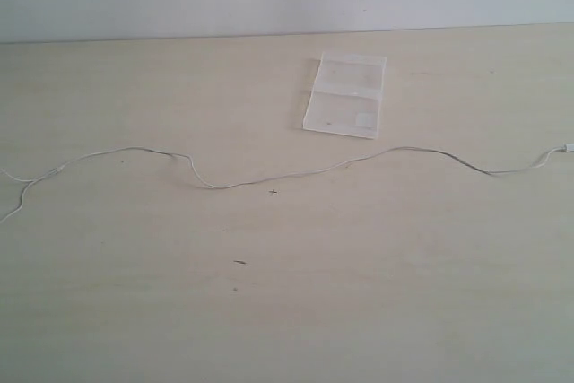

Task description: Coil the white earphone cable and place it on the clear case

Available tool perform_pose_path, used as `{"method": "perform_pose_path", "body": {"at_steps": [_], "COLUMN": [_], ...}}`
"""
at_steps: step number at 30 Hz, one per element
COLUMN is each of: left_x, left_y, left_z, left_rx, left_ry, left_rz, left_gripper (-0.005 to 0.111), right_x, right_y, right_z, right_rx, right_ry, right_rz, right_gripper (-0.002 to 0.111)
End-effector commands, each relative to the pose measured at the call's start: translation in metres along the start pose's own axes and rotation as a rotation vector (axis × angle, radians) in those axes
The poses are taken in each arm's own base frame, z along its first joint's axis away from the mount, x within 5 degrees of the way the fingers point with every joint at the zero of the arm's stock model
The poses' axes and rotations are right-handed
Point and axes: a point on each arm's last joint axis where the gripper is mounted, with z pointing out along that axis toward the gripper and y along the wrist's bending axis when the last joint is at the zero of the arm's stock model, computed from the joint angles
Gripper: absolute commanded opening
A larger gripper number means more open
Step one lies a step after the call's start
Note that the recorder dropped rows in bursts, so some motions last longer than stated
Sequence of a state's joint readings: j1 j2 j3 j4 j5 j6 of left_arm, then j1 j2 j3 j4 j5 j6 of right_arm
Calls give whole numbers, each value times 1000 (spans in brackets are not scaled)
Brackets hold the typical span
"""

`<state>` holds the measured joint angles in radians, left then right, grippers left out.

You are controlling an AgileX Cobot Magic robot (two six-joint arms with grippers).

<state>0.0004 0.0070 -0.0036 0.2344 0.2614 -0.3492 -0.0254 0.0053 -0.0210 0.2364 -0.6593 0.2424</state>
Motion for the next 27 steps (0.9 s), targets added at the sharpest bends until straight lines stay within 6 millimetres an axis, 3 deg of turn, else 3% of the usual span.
{"method": "perform_pose_path", "body": {"at_steps": [1, 3, 5, 6, 7, 9, 12, 15, 19, 24, 27], "left_x": [1, 1, 1, 1, 1, 1, 1, 1, 1, 1, 1], "left_y": [0, 0, 0, 0, 0, 0, 0, 0, 0, 0, 0], "left_z": [0, 0, 0, 0, 0, 0, 0, 0, 0, 0, 0], "left_rx": [2, 2, 2, 2, 2, 2, 2, 2, 2, 2, 2], "left_ry": [-7, -7, -7, -7, -7, -7, -7, -7, -7, -7, -7], "left_rz": [-3, -3, -3, -3, -3, -3, -3, -3, -3, -3, -3], "left_gripper": [0, 0, 0, 0, 0, 0, 0, 0, 0, 0, 0], "right_x": [-31, -35, -31, -13, -3, 23, 61, 97, 145, 205, 240], "right_y": [16, 22, 30, 38, 40, 37, 24, 16, 22, 32, 41], "right_z": [31, 54, 89, 126, 144, 173, 199, 211, 217, 213, 207], "right_rx": [-3, 0, 4, -14, -33, -11, 85, 91, -30, -205, -352], "right_ry": [-84, -51, 55, 276, 385, 628, 887, 1066, 1236, 1583, 1836], "right_rz": [105, 72, 11, -107, -186, -295, -426, -562, -705, -900, -846], "right_gripper": [24, 24, 24, 24, 24, 24, 22, 14, 0, 0, 0]}}
